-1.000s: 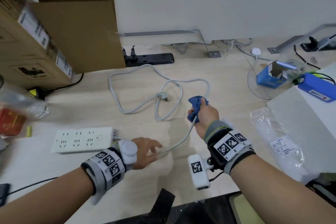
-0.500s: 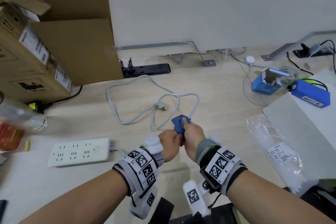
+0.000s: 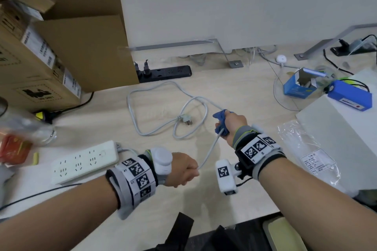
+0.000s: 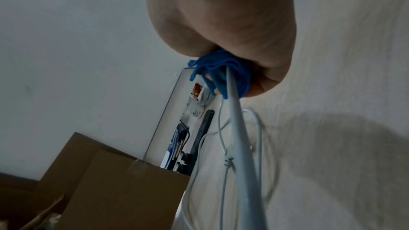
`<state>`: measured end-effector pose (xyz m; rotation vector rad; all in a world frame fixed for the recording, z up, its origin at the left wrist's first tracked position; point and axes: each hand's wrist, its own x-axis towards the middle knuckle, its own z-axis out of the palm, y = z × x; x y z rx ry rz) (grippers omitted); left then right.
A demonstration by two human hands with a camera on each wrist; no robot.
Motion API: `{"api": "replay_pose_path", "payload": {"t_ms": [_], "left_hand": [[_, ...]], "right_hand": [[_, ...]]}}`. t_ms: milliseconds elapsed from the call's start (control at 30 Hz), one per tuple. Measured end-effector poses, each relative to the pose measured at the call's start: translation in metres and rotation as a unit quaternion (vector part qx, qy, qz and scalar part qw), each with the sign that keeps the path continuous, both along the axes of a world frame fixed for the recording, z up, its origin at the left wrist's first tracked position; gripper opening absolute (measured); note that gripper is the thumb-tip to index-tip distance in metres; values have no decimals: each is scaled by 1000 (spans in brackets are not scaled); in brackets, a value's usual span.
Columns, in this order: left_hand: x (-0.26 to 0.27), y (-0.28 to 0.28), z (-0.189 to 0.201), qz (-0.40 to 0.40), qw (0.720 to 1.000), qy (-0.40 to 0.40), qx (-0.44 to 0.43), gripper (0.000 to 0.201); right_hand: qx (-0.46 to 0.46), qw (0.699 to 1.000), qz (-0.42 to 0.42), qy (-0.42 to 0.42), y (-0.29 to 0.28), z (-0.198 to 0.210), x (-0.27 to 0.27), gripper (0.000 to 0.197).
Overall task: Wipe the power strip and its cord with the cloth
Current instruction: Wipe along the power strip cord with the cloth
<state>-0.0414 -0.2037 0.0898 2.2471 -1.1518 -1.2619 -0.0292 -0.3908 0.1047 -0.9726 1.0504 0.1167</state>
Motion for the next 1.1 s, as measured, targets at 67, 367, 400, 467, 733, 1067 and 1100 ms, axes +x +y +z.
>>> {"api": "replay_pose_path", "payload": {"t_ms": [67,367,400,467,733,1067,1100], "left_hand": [[10,2,-1,-56,997,1,46,35],[32,1,-11,-119,968,-43,218,25],[33,-1,-10,-106,971,-71,201,22],[32,-5,-14,-29,984,-120,127,25],[19,-55,1,294,927,-68,-223,42],[6,-63,-15,227,955,-109,-155,28],[5,-61,-15,226,955,-97,-167,29]], "right_hand": [[-31,998,-52,16,-4,-3,5,19],[0,994,-98,49,-17,0,9,31],[-5,994,-107,35,-20,1,9,34],[-13,993,-114,2,-23,2,5,33],[17,981,-159,-106,-21,16,-2,32],[-45,998,-42,14,-4,-20,-11,34],[-45,998,-41,25,-4,-24,-8,37]]}}
